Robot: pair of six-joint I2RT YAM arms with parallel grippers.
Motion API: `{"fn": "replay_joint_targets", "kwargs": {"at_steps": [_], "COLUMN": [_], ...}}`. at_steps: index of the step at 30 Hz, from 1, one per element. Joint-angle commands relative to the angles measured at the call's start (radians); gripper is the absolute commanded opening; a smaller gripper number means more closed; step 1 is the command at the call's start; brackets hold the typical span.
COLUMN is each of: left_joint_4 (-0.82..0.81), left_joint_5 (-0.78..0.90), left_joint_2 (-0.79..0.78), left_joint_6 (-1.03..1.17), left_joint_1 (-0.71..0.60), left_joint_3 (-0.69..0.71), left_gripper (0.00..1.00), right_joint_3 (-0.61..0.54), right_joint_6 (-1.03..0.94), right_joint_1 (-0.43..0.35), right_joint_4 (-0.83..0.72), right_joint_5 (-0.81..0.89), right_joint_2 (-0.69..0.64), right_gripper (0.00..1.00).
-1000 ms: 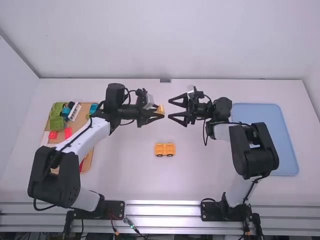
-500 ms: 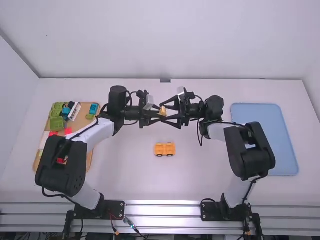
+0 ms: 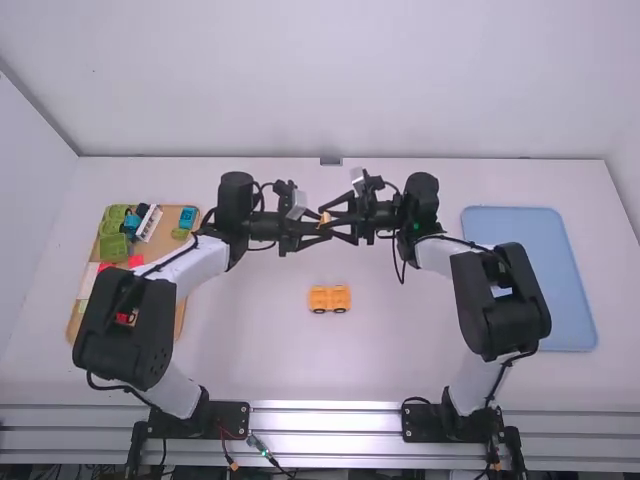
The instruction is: Assemble lego blocks to make yellow taxi
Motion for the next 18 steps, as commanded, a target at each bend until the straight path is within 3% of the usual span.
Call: {"fn": "replay_joint_targets", "kwargs": {"at_steps": [1,10,12,15,17,18], "left_joint_4": [0.006,0.010,0.010,0.019,0.023,0.025], "left_joint_5": [0.031,0.031,0.026,0.023,0.023,0.023], "left_joint_2": [0.001,0.001,0.001,0.001,0.001,0.001], "left_joint_6": [-0.005,-0.004,-0.004,-0.004,-0.004,-0.004], "left_joint_1": [0.004,0.004,0.003,0.004,0.003,0.002], "left_joint_3": [-0.004,-0.004,-0.004,-0.004,-0.004,-0.004], "left_gripper": [0.02,0.05,0.18,0.20,0.33,0.47], "right_joint_3": [0.030,0.030,0.030,0.031,0.031,0.031], "right_joint_6": [-0.039,-0.043,-0.040,-0.039,-0.040,-0.040], "right_joint_1": [0.004,0.003,0.002,0.003,0.002,0.002], "right_joint_4": [-0.001,0.004,0.011,0.010,0.010,0.010], "right_joint_5": [-0.003,-0.004,-0.003,-0.004,-0.003,-0.003], "right_joint_2": [0.007,0.007,0.007,0.007,0.007,0.007], "right_gripper": [0.51,0.35,0.35,0.33,0.32,0.31]}}
